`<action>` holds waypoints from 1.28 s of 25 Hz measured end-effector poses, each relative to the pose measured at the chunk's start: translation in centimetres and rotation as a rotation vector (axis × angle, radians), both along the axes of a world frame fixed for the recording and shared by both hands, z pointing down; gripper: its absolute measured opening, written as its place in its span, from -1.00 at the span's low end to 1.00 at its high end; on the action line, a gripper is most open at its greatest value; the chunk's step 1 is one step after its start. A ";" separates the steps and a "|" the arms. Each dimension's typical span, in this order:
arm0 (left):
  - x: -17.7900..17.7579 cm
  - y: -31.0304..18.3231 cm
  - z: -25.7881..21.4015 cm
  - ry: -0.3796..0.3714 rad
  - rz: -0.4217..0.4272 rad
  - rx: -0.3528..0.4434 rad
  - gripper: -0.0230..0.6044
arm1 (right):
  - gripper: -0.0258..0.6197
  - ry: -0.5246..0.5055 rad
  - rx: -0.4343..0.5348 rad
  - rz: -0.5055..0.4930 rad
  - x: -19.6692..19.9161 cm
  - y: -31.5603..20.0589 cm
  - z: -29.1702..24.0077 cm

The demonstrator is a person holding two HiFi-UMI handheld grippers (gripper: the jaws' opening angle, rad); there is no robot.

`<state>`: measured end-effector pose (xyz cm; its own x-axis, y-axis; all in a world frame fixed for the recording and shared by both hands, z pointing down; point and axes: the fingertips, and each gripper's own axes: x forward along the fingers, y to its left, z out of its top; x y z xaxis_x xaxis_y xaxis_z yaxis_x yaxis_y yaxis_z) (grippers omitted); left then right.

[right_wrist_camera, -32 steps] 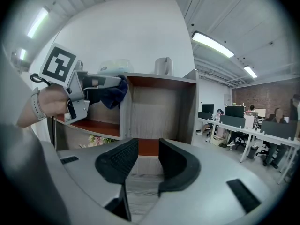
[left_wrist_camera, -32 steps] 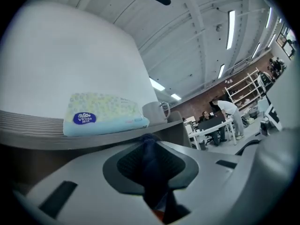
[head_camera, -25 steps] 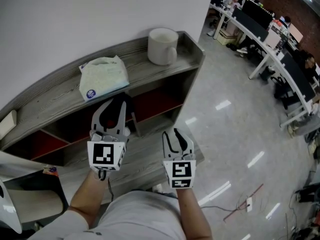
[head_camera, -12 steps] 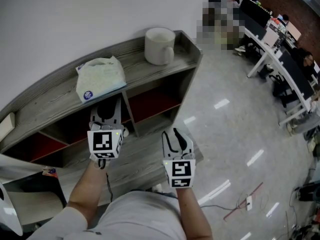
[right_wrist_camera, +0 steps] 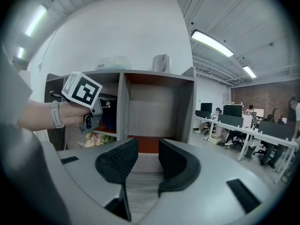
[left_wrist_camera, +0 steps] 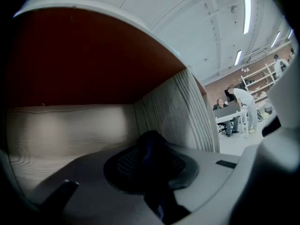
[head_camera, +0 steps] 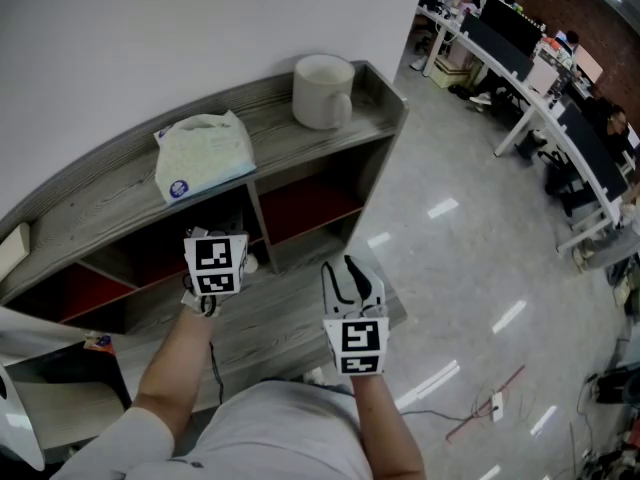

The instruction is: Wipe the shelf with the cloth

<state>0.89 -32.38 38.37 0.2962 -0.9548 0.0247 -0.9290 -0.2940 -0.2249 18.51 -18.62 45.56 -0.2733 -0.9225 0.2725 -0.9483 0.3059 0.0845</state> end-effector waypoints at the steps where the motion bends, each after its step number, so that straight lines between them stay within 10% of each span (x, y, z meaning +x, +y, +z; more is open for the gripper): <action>1: 0.0 -0.2 0.7 -0.019 -0.007 -0.022 -0.70 | -0.49 0.000 0.000 0.000 0.0 0.0 0.0; 9: 0.3 -0.2 7.4 -0.197 0.012 -0.249 -0.70 | -0.49 0.003 -0.007 -0.006 -0.2 0.3 0.3; 26: -4.5 2.8 8.7 -0.338 -0.042 -0.294 -0.69 | -0.48 -0.011 -0.036 -0.121 -4.6 0.5 1.3; 32: -6.0 2.9 8.1 -0.334 -0.100 -0.278 -0.21 | -0.48 -0.014 -0.031 -0.133 -5.0 0.4 1.2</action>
<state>-5.09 -29.53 46.47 0.1350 -0.9220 0.3629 -0.8454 -0.2982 -0.4431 13.49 -18.22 46.71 -0.3969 -0.8690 0.2955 -0.9001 0.4316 0.0600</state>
